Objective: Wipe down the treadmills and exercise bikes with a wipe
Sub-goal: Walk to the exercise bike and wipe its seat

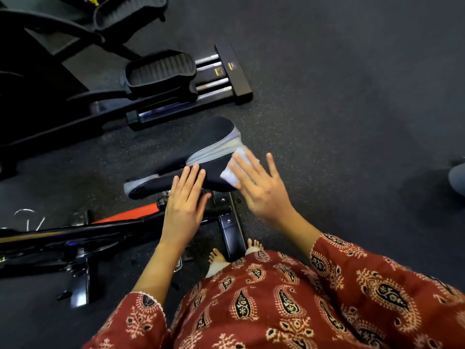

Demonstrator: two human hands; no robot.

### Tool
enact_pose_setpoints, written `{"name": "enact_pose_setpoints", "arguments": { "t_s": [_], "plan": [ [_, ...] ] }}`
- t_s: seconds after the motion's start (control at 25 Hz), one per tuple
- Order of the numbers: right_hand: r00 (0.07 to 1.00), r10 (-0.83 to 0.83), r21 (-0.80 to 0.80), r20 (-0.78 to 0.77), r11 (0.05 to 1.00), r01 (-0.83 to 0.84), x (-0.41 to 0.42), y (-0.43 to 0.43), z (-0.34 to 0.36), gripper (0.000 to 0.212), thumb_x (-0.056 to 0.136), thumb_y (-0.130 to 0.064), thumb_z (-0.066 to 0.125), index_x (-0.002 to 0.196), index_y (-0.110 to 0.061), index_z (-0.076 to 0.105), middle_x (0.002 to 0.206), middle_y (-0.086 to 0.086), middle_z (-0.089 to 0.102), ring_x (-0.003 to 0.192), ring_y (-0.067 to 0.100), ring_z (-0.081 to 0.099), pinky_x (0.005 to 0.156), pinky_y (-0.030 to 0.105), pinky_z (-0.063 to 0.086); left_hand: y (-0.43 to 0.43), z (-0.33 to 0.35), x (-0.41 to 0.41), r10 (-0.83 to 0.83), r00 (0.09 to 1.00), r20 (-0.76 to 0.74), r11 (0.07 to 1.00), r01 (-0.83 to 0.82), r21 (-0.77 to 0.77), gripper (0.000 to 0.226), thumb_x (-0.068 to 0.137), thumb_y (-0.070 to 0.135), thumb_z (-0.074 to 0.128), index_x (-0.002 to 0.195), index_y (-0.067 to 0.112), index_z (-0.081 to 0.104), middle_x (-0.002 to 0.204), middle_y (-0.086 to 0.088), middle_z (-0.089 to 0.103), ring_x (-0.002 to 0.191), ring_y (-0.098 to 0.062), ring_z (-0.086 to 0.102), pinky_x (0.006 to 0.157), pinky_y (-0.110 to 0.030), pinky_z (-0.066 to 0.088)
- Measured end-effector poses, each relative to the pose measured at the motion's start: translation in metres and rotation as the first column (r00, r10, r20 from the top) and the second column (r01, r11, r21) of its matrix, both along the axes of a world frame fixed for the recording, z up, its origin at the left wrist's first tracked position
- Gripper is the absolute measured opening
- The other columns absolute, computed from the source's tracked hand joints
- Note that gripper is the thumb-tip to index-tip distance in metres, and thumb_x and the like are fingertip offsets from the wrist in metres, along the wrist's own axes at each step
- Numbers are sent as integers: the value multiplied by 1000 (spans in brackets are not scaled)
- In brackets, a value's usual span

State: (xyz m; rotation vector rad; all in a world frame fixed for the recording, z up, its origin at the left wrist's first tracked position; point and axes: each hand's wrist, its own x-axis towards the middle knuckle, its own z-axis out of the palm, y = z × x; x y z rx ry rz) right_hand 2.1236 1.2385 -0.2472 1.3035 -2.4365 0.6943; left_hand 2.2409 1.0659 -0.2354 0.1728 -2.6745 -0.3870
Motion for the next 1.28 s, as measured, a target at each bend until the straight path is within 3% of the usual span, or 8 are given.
{"name": "enact_pose_setpoints", "arguments": {
  "t_s": [0.08, 0.24, 0.36, 0.72, 0.92, 1.0, 1.12, 1.28],
  "plan": [
    [994, -67, -50, 88, 996, 71, 2, -8, 6, 45, 102, -19, 33, 143, -1, 38, 150, 16, 36, 142, 31, 27, 117, 51, 17, 1, 0, 0, 16, 1000, 13, 1000, -16, 9, 51, 94, 21, 51, 140, 2, 40, 148, -14, 36, 142, -23, 24, 120, -35, 10],
    [967, 243, 80, -75, 968, -237, 4, -2, 3, 44, 98, -13, 41, 141, 0, 41, 148, 16, 40, 140, 29, 33, 117, 45, 19, 0, 4, 3, -10, 1000, 14, 1000, 10, -16, 48, 95, 21, 49, 139, 1, 43, 147, -15, 38, 140, -24, 28, 119, -35, 14],
    [997, 74, 13, -23, 997, -73, -1, 2, 4, 56, 89, 2, 53, 142, 6, 33, 148, 22, 36, 140, 34, 30, 118, 44, 18, -12, 8, 13, -7, 1000, -10, 996, 6, -94, 43, 96, 18, 48, 135, 0, 47, 143, -16, 44, 135, -26, 38, 117, -38, 21],
    [953, 261, 160, -153, 958, -237, 35, -70, 9, 41, 102, 2, 23, 133, 6, 49, 141, 22, 47, 134, 34, 42, 116, 42, 27, -79, 3, 65, -5, 996, -91, 985, -11, -170, 43, 91, 3, 53, 132, -6, 48, 141, -19, 45, 133, -28, 39, 116, -41, 25],
    [939, 321, 128, -120, 943, -306, 61, -142, 25, 36, 97, 2, 38, 130, 10, 51, 137, 27, 49, 129, 40, 45, 111, 47, 34, -109, 10, 74, 186, 968, -169, 903, -100, 418, 33, 92, 16, 54, 121, 2, 60, 125, -9, 59, 120, -22, 54, 105, -35, 41],
    [932, 340, 170, -127, 933, -317, 80, -168, 27, 32, 97, 0, 42, 123, 10, 57, 132, 27, 53, 124, 42, 50, 109, 49, 36, -111, 15, 73, 308, 950, -60, 572, -134, 809, 35, 90, 28, 56, 122, 16, 58, 123, -3, 61, 115, -17, 59, 101, -33, 45],
    [895, 420, 227, -149, 896, -382, 86, -182, 28, 27, 93, -2, 50, 116, 7, 62, 128, 23, 58, 121, 38, 53, 107, 47, 38, -117, 17, 69, 309, 948, 77, 210, -147, 967, 34, 88, 27, 54, 121, 22, 56, 124, -5, 61, 119, -17, 57, 105, -37, 43],
    [989, -145, 81, 14, 986, 143, 62, -143, 28, 44, 100, -21, 37, 134, 2, 52, 138, 17, 52, 131, 30, 45, 109, 46, 32, -126, 29, 68, 122, 992, 37, 464, -90, 881, 33, 91, 19, 56, 124, 16, 57, 126, -4, 60, 117, -9, 56, 103, -25, 42]
  ]
}}
